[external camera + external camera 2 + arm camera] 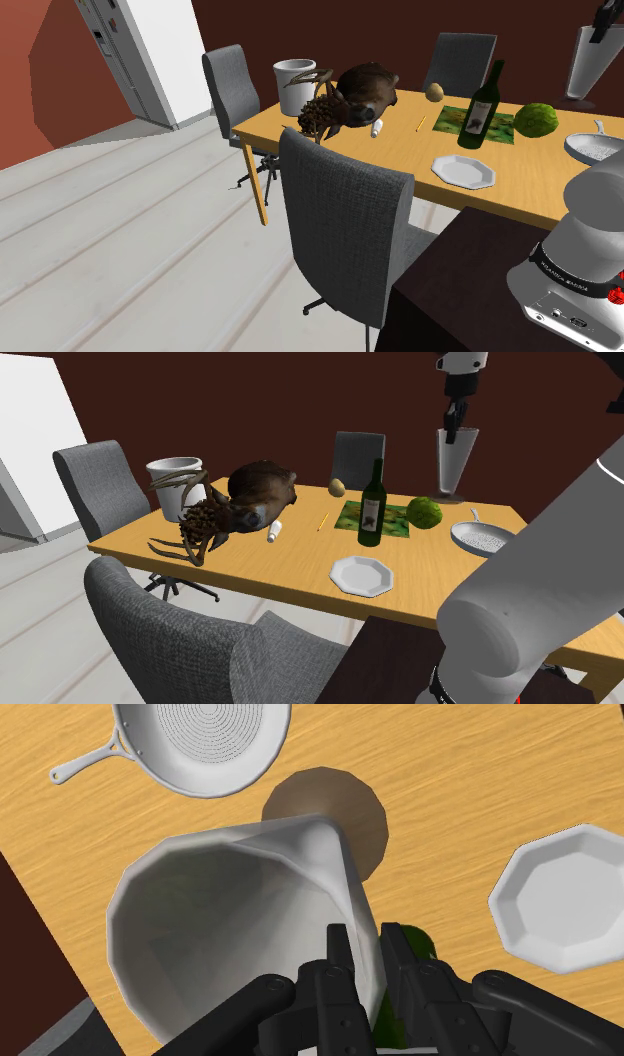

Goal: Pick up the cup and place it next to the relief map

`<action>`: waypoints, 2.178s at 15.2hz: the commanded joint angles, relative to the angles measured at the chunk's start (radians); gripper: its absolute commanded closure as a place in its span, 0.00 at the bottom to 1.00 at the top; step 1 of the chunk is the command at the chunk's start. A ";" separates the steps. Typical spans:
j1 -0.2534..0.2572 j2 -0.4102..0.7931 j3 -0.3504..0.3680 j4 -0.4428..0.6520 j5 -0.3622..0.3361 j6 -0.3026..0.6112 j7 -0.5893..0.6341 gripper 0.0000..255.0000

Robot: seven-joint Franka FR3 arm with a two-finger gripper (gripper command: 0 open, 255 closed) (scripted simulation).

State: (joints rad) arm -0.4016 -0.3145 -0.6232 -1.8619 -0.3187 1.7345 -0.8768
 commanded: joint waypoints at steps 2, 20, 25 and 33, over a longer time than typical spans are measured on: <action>-0.003 -0.006 -0.003 -0.045 -0.006 0.040 0.009 1.00; -0.018 -0.007 -0.036 -0.284 -0.036 0.277 0.047 1.00; -0.020 0.008 -0.051 -0.339 -0.040 0.345 0.054 1.00; -0.020 0.047 -0.077 -0.416 -0.040 0.459 0.058 1.00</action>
State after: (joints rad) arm -0.4214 -0.2711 -0.6984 -2.2660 -0.3573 2.1770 -0.8219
